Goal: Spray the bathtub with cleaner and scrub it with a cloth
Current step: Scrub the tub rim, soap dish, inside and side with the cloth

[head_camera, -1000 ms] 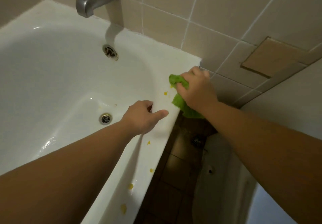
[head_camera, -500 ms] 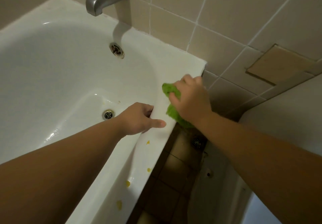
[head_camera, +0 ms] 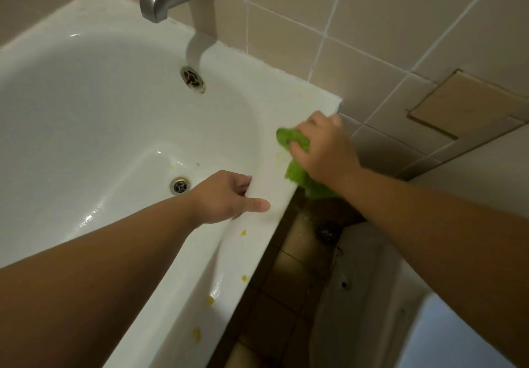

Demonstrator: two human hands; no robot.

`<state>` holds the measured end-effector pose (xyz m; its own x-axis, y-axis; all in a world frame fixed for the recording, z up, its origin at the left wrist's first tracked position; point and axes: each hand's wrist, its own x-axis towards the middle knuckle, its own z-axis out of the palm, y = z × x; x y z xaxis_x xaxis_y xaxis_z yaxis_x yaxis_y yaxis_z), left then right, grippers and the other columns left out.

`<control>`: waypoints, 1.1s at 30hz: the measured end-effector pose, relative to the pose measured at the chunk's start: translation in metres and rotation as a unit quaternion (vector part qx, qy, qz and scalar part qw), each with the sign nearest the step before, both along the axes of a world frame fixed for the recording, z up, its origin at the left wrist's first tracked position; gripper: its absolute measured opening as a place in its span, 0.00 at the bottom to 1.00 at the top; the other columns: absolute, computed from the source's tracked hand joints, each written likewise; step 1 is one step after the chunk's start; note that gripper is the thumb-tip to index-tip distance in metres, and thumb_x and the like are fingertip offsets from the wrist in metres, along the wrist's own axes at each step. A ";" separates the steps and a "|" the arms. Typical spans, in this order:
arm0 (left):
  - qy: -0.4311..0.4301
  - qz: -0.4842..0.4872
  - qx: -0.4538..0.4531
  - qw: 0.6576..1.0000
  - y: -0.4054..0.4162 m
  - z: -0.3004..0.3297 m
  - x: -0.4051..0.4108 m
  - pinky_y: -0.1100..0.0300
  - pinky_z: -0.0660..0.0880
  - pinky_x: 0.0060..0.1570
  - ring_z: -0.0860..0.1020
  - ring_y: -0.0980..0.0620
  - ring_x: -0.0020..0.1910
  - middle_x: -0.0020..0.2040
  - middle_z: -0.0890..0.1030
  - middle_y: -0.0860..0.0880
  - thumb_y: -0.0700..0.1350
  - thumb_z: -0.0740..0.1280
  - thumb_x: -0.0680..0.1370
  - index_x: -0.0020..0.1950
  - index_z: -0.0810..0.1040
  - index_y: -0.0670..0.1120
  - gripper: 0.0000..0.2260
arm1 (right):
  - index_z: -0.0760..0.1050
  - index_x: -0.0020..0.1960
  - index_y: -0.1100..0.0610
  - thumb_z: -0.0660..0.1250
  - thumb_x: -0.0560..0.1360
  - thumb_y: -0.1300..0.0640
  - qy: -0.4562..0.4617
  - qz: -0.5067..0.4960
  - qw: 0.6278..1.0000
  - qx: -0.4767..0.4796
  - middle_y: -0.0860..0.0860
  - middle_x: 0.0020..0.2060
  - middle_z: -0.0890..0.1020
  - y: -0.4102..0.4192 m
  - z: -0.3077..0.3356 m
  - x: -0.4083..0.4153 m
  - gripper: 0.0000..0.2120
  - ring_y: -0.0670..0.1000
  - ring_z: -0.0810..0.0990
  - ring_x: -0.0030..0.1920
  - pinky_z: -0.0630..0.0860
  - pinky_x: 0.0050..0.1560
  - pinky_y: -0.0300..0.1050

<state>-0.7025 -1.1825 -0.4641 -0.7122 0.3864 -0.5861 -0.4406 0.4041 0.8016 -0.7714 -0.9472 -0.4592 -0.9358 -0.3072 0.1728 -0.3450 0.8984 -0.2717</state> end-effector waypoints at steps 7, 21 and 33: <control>0.007 0.008 -0.004 1.000 -0.003 0.002 0.005 0.52 0.75 0.46 0.75 0.47 0.41 0.46 0.85 0.41 0.52 0.80 0.72 0.52 0.86 0.46 0.14 | 0.80 0.45 0.57 0.62 0.77 0.49 0.043 0.081 0.996 -0.003 0.52 0.39 0.77 -0.033 0.001 0.054 0.13 0.54 0.69 0.40 0.69 0.40 0.50; -0.013 -0.022 0.001 1.000 -0.007 -0.001 0.005 0.48 0.78 0.61 0.79 0.47 0.48 0.56 0.86 0.43 0.59 0.82 0.66 0.58 0.86 0.54 0.22 | 0.75 0.45 0.59 0.60 0.77 0.48 0.035 0.028 0.999 0.015 0.55 0.41 0.75 -0.008 0.000 0.010 0.14 0.56 0.69 0.42 0.74 0.43 0.56; 0.012 -0.058 -0.055 0.997 -0.007 0.001 -0.001 0.67 0.73 0.48 0.79 0.55 0.42 0.52 0.86 0.46 0.57 0.78 0.72 0.58 0.86 0.54 0.17 | 0.74 0.50 0.58 0.56 0.77 0.43 0.009 -0.031 0.999 0.000 0.56 0.47 0.74 0.026 -0.002 -0.002 0.19 0.60 0.72 0.49 0.69 0.48 0.53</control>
